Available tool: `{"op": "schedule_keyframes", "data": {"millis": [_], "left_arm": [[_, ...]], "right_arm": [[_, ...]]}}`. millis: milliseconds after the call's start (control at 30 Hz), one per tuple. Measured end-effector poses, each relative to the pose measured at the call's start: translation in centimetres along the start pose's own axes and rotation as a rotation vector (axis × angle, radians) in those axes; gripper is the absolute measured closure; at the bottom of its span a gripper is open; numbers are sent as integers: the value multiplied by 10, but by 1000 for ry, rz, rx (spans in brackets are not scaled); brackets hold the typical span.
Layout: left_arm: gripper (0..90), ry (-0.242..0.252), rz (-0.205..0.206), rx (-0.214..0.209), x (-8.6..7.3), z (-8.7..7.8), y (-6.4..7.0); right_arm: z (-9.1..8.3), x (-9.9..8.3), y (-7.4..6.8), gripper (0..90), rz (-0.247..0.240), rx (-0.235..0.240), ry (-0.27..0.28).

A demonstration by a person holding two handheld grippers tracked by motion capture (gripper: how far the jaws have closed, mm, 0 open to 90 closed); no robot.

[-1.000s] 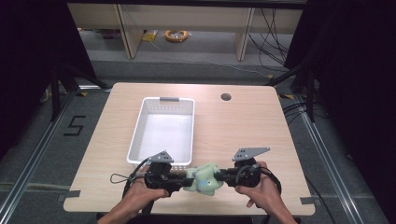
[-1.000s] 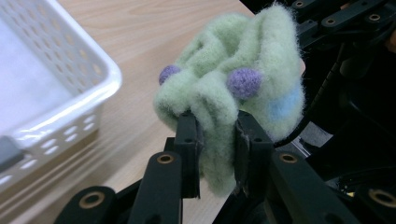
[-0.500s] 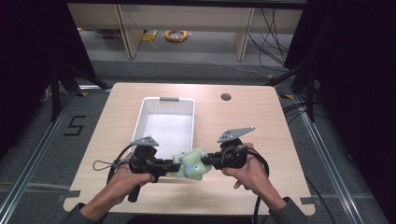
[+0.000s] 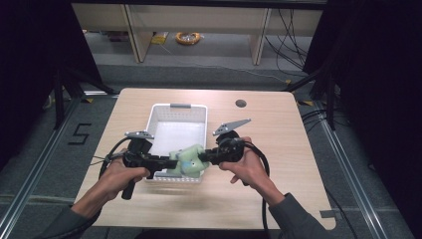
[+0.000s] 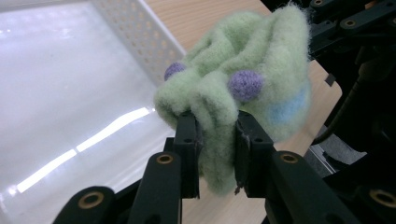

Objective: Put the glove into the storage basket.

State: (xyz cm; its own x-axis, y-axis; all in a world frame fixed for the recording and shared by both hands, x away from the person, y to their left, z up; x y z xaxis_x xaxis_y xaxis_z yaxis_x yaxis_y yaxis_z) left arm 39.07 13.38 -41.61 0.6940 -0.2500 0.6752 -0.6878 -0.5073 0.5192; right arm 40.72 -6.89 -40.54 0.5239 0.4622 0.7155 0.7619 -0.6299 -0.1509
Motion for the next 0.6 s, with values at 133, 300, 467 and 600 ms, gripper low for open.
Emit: {"op": "schedule_keyframes", "data": {"millis": [133, 300, 467, 600], "left_arm": [[725, -12, -26, 17, 3, -2, -17], [725, -24, -65, 28, 6, 2, -40], [724, -42, -84, 42, 5, 8, -53], [724, -56, -104, 49, 3, 11, -62]], "right_arm": [[16, 8, 2, 814, 11, 0, -16], [36, 16, 7, 814, 21, -12, -24], [49, 16, 11, 814, 41, -26, -55], [63, 15, 17, 814, 55, -29, -70]]}}
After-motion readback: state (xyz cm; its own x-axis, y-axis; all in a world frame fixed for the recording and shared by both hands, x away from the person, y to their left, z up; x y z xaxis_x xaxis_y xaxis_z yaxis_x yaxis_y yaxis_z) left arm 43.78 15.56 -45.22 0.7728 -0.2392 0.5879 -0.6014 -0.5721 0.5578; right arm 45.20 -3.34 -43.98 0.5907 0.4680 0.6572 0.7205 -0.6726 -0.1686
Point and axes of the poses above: each handheld gripper's, and its own axes: z roughly forward along the jaws, x roughly out of its top, y roughly to its right, the point moved 5 cm from there along z, roughly forward along the jaws, and after that the axes turned 11 degrees about -x, right-handed, at the moved point
